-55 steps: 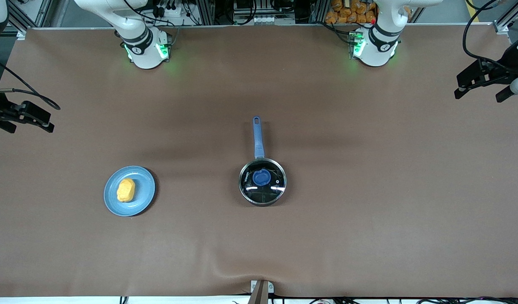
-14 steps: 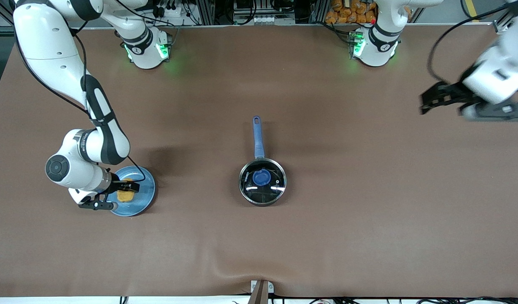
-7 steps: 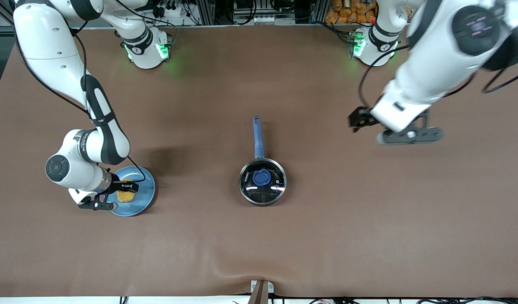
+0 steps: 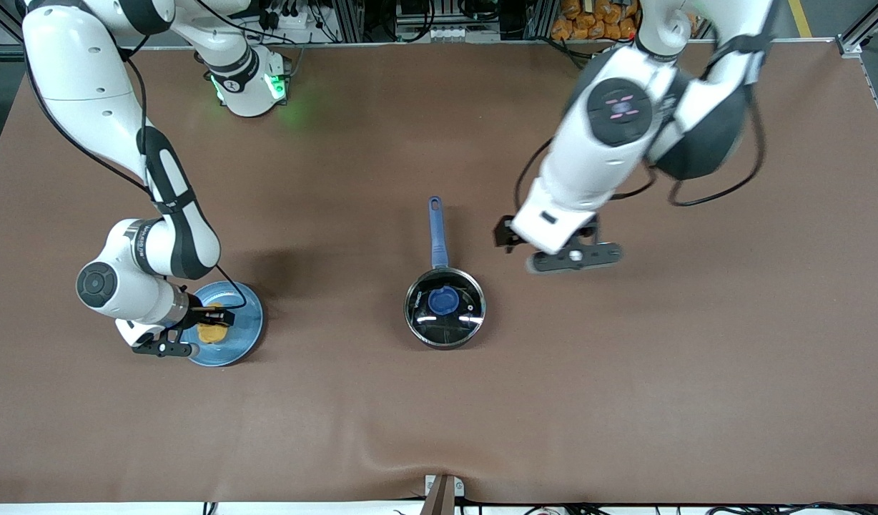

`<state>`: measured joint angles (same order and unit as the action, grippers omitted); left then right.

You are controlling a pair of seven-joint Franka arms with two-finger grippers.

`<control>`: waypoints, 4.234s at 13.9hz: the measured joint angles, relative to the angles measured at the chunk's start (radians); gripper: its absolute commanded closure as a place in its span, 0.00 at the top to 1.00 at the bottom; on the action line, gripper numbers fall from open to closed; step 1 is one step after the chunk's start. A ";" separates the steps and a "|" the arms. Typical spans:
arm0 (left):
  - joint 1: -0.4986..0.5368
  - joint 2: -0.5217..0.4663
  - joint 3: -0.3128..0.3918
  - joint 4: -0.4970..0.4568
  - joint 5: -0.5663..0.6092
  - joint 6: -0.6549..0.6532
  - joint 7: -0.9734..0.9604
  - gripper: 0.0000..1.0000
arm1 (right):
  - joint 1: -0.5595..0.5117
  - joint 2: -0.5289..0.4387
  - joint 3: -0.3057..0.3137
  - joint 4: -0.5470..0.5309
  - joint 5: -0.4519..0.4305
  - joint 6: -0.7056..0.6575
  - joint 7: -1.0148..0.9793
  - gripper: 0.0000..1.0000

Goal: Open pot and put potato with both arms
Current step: 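Grasp the potato with the right gripper while the left gripper reaches the lid knob, then grip the blue lid knob with the left gripper and lift the potato, then lift the lid off the pot while the right gripper carries the potato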

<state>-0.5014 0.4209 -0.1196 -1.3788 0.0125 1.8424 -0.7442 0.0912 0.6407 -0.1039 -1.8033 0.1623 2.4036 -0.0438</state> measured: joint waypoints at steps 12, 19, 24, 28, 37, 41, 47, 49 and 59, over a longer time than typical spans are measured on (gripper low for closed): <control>-0.238 0.273 0.159 0.056 0.014 0.315 -0.114 1.00 | 0.000 0.000 -0.001 0.000 0.001 0.001 0.000 0.17; -0.275 0.340 0.197 0.075 0.014 0.406 -0.125 1.00 | 0.002 -0.001 0.003 0.011 0.001 0.004 0.000 0.18; -0.308 0.383 0.230 0.091 0.014 0.444 -0.146 1.00 | 0.012 -0.016 0.009 0.022 0.001 0.003 0.000 0.18; -0.330 0.415 0.254 0.123 0.014 0.445 -0.163 1.00 | 0.024 -0.035 0.010 0.024 0.002 0.001 0.001 0.18; -0.335 0.417 0.261 0.146 0.015 0.445 -0.180 1.00 | 0.049 -0.046 0.011 0.026 0.005 0.001 0.013 0.17; -0.335 0.421 0.266 0.146 0.015 0.445 -0.180 1.00 | 0.063 -0.056 0.011 0.026 0.008 0.000 0.036 0.17; -0.337 0.436 0.266 0.146 0.015 0.458 -0.180 1.00 | 0.100 -0.070 0.013 0.026 0.009 -0.009 0.099 0.18; -0.337 0.442 0.266 0.146 0.015 0.459 -0.180 1.00 | 0.114 -0.075 0.013 0.026 0.009 -0.011 0.124 0.18; -0.339 0.448 0.266 0.158 0.014 0.461 -0.224 0.03 | 0.176 -0.088 0.015 0.026 0.009 -0.014 0.239 0.18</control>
<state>-0.8405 0.8692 0.1464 -1.2205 0.0270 2.3030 -0.9681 0.2668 0.5522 -0.0885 -1.7770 0.1710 2.3896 0.1948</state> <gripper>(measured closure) 0.515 0.441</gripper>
